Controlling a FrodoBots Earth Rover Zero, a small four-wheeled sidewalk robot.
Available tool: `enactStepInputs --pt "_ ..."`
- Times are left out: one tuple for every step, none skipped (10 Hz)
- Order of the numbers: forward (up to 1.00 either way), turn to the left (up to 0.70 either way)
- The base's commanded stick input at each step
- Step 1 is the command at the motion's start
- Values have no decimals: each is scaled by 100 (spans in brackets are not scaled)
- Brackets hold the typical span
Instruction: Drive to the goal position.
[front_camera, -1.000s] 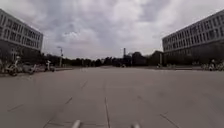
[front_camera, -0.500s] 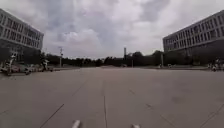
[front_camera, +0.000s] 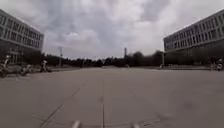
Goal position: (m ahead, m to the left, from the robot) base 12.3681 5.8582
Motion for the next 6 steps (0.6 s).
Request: enactStepInputs --pt "85 0" --pt "85 0" --pt "85 0" --pt "85 0" --pt "85 0" --pt "85 0"
